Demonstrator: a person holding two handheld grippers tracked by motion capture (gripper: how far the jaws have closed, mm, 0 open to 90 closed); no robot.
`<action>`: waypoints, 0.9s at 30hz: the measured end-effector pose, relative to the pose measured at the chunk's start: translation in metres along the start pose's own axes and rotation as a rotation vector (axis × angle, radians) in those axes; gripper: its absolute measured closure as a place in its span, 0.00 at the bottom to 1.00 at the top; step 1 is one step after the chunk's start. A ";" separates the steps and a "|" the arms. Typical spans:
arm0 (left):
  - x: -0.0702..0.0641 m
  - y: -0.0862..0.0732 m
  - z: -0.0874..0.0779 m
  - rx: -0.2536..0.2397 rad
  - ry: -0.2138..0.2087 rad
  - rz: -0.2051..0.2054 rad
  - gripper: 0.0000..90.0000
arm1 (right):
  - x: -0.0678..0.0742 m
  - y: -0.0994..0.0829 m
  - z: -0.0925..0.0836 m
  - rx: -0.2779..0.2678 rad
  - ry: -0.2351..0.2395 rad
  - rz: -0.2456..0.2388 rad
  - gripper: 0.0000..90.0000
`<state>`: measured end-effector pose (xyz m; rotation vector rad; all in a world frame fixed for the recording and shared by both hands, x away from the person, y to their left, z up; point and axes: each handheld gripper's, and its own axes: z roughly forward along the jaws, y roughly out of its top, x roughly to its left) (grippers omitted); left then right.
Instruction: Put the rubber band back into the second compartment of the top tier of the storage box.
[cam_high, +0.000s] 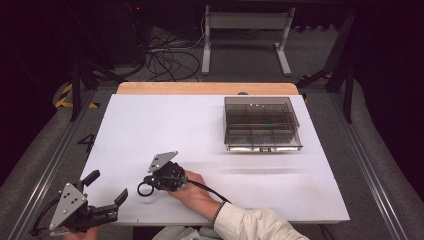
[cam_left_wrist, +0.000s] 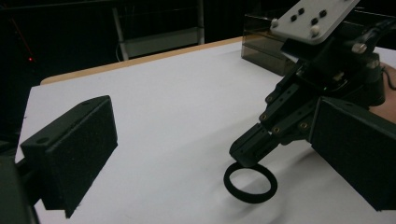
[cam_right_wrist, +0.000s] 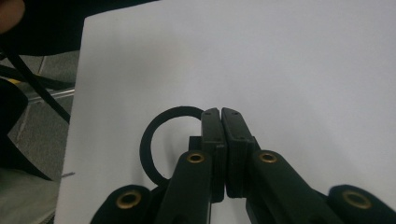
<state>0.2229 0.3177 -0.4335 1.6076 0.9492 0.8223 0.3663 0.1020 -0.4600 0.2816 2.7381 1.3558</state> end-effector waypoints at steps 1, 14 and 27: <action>0.000 0.000 0.000 -0.001 0.000 -0.001 0.02 | 0.000 0.001 -0.003 -0.004 -0.001 -0.001 0.99; -0.001 0.001 0.003 0.005 -0.005 0.004 0.02 | -0.007 0.003 -0.046 -0.077 -0.060 0.000 0.99; -0.002 0.002 0.006 0.006 -0.012 0.006 0.02 | -0.007 0.001 -0.082 -0.133 -0.109 -0.020 0.99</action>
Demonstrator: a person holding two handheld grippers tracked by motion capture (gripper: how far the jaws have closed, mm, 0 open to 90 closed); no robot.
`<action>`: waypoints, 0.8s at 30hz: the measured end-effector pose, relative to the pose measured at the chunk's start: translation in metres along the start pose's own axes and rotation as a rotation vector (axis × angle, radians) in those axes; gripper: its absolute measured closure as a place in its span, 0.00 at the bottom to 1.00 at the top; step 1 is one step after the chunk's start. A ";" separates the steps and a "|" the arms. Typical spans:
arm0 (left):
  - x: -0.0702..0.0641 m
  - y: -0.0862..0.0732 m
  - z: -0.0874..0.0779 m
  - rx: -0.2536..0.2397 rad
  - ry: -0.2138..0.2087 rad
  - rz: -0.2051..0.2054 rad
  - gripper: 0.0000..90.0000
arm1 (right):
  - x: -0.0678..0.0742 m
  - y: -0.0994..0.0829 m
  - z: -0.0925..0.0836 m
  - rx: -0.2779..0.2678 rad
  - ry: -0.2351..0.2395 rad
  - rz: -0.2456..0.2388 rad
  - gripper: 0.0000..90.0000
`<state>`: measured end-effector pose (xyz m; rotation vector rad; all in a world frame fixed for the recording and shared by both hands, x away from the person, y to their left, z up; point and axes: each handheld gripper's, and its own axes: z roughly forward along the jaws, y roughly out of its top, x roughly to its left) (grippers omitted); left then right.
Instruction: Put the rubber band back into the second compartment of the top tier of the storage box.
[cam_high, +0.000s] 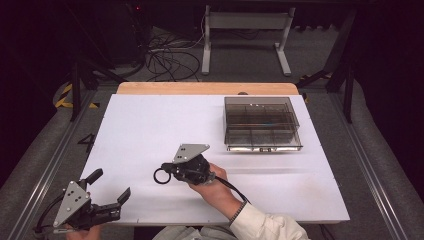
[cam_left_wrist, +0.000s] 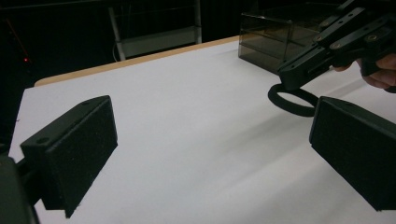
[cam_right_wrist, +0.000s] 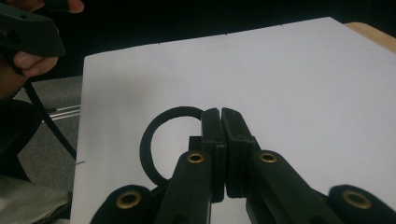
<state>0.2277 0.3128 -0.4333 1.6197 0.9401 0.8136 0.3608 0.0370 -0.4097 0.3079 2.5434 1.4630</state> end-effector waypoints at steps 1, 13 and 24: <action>0.000 0.000 0.000 0.000 -0.001 0.000 0.02 | 0.000 0.000 -0.002 -0.005 -0.001 0.000 0.99; 0.000 0.000 0.000 -0.001 -0.004 0.003 0.02 | -0.006 0.001 -0.014 -0.020 -0.029 -0.001 0.99; 0.000 0.001 0.003 0.001 -0.010 0.004 0.02 | -0.018 0.001 -0.039 -0.011 -0.094 -0.006 0.99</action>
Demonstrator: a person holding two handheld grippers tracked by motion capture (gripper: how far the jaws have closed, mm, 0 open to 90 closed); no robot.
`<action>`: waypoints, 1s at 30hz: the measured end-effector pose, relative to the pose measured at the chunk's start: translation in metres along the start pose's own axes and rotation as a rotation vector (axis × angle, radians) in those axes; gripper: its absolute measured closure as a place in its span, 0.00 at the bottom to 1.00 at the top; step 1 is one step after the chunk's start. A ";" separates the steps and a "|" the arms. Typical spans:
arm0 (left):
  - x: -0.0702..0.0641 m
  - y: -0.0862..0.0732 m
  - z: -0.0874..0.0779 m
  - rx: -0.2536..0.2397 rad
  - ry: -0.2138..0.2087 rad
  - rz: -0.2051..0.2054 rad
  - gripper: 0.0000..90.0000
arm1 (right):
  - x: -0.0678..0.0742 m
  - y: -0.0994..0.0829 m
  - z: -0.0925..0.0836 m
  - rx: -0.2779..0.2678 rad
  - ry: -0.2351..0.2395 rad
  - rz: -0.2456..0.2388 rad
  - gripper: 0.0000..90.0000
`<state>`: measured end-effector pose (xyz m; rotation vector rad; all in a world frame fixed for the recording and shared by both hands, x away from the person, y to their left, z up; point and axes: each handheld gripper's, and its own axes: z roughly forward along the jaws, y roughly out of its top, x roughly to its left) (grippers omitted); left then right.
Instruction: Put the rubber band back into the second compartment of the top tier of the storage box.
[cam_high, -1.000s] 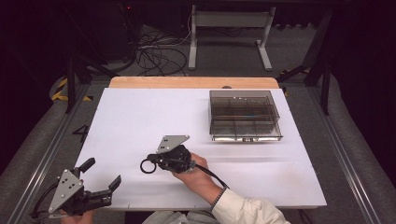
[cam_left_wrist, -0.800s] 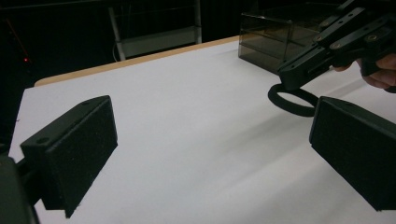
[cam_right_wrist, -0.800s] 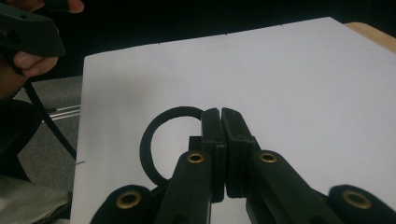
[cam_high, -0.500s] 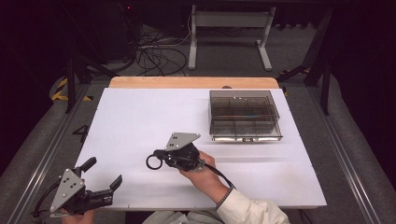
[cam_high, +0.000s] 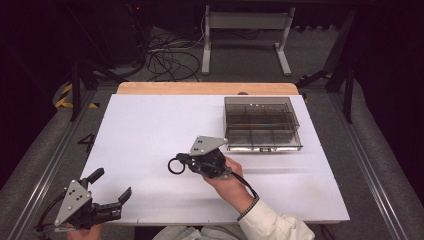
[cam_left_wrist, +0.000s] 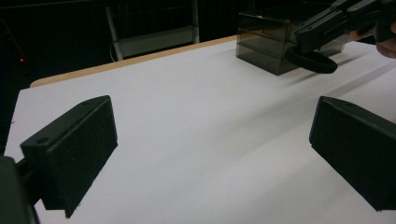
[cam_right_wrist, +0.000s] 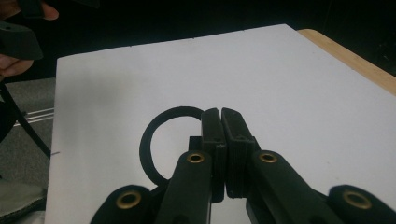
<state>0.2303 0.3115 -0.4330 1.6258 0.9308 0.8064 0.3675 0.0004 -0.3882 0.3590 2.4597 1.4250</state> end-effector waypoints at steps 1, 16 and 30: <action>0.000 0.000 0.000 0.002 -0.001 0.002 0.02 | -0.001 0.000 -0.003 0.004 -0.007 -0.002 0.99; 0.000 0.001 0.001 0.000 -0.007 0.002 0.02 | -0.026 -0.007 -0.046 0.023 -0.121 0.019 0.99; 0.001 0.001 0.001 0.000 -0.008 0.000 0.02 | -0.046 -0.019 -0.080 0.038 -0.207 0.058 0.99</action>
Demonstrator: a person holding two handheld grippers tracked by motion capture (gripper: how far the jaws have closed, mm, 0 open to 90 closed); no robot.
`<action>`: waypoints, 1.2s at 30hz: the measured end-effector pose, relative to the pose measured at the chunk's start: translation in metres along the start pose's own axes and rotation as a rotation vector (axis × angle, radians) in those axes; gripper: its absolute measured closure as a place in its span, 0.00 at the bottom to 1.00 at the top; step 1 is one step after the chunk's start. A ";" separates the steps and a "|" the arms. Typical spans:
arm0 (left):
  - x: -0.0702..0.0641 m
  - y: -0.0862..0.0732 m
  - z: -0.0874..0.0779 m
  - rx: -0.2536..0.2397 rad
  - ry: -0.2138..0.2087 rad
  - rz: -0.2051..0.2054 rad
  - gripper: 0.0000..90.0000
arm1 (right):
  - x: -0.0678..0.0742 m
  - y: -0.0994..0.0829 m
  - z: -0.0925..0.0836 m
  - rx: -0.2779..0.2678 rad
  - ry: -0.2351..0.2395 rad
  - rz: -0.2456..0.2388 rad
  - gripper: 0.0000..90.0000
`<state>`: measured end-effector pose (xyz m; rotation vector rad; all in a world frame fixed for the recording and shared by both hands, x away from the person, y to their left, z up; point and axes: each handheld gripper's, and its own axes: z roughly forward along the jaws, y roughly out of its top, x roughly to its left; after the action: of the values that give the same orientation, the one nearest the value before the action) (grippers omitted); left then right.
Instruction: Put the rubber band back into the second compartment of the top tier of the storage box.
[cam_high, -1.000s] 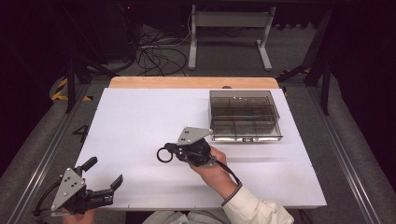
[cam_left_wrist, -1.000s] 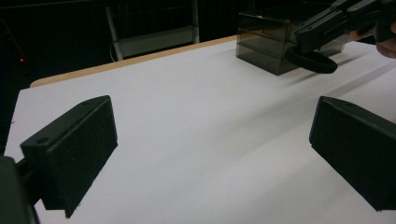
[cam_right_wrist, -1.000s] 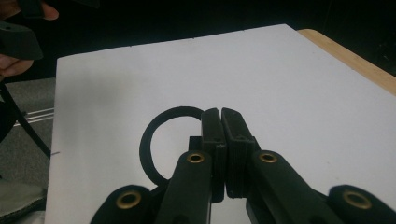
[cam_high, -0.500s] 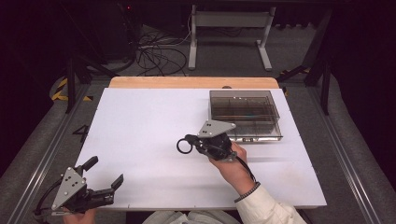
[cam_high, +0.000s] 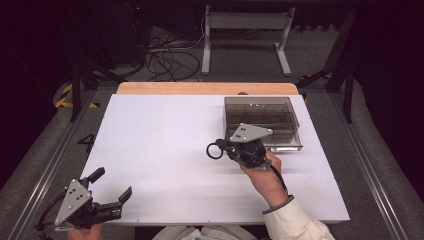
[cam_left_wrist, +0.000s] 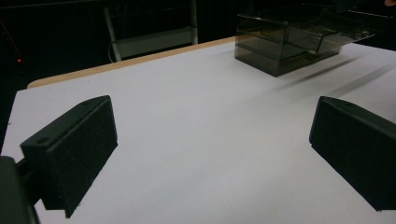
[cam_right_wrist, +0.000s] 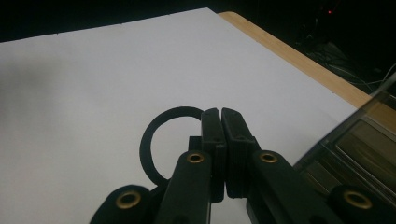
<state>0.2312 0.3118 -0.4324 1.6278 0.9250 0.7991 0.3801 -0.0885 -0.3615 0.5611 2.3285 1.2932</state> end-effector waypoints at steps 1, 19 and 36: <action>0.000 0.000 0.000 0.000 0.001 0.000 0.02 | -0.002 -0.001 -0.002 0.002 -0.006 0.004 0.99; 0.000 0.000 0.000 0.000 0.002 0.001 0.02 | -0.033 -0.016 -0.031 0.017 -0.116 0.052 0.99; 0.000 0.000 0.000 0.000 0.002 0.001 0.02 | -0.058 -0.029 -0.043 0.082 -0.223 0.090 0.99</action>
<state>0.2310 0.3114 -0.4324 1.6276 0.9259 0.8018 0.4016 -0.1633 -0.3568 0.8021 2.1999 1.1145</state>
